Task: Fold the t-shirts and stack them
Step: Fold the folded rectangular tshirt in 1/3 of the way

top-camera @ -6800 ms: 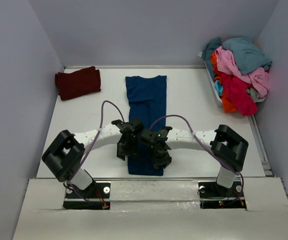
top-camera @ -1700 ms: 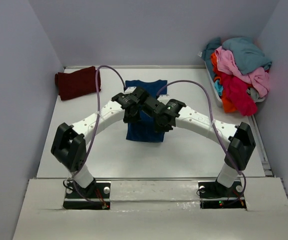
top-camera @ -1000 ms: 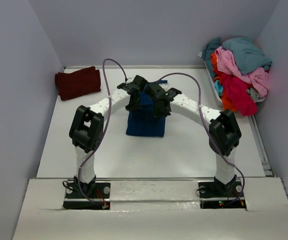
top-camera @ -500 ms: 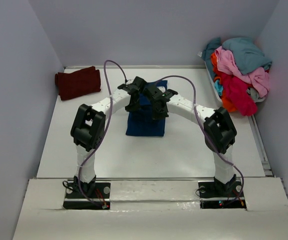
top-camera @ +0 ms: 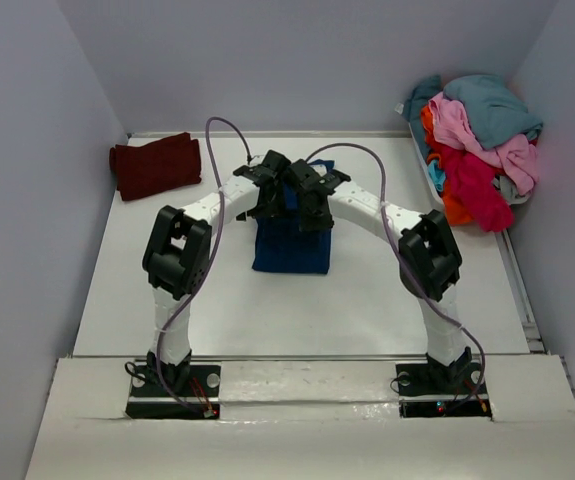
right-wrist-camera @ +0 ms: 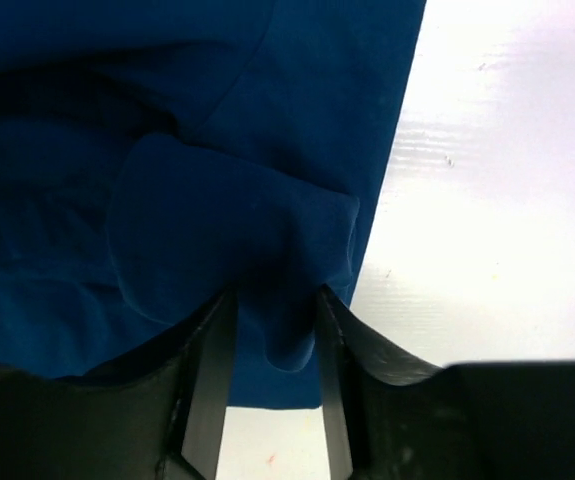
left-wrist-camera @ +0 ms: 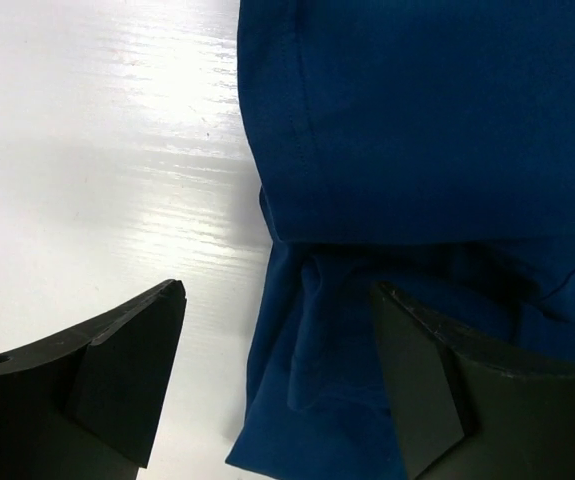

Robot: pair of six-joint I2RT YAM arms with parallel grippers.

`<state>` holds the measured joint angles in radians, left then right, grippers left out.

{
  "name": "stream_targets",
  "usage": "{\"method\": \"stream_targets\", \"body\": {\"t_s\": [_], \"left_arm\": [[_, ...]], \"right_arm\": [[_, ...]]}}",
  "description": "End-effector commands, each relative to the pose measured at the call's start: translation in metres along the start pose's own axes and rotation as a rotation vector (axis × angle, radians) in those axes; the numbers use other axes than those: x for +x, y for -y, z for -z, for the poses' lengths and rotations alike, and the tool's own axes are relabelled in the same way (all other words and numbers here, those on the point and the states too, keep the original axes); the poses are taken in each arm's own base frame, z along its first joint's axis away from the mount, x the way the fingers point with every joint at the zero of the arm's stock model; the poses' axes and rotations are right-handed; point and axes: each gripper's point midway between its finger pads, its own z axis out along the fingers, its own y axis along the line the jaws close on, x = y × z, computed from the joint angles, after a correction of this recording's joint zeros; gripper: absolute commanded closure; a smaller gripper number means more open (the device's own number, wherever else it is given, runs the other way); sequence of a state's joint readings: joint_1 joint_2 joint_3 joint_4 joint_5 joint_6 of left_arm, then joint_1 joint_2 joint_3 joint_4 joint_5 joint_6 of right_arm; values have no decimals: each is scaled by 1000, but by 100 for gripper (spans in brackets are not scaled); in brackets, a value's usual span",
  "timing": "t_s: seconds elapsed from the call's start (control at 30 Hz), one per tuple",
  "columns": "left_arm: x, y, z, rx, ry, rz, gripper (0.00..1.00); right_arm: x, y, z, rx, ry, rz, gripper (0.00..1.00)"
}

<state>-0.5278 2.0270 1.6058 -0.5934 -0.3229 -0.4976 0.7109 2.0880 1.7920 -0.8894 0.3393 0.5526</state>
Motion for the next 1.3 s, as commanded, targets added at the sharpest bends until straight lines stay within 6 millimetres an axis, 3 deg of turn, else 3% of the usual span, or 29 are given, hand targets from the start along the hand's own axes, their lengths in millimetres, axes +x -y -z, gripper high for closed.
{"method": "stream_targets", "body": {"t_s": [0.0,0.23,0.4,0.53,0.57,0.63,0.9,1.13,1.27], "left_arm": [[-25,-2,19,5,75,14,13],[-31,-3,24,4,94,19,13],[-39,-3,37,22,118,27,13],[-37,-14,58,27,123,31,13],[-28,-19,58,22,109,25,13],[-23,-24,69,37,116,31,13],[39,-38,78,50,-19,-26,14],[61,-33,62,29,-83,-68,15],[61,-27,51,24,-93,-75,15]], "right_arm": [[-32,6,13,13,73,-10,54],[-51,11,2,23,87,-15,51],[-63,11,9,15,90,-33,51],[-34,20,22,12,1,-71,55],[-34,24,36,-4,18,-86,55],[-12,32,32,9,-20,-85,56],[46,41,36,-20,-148,-94,63],[56,31,19,-34,-168,-81,71],[56,27,8,-36,-170,-68,71]]}}
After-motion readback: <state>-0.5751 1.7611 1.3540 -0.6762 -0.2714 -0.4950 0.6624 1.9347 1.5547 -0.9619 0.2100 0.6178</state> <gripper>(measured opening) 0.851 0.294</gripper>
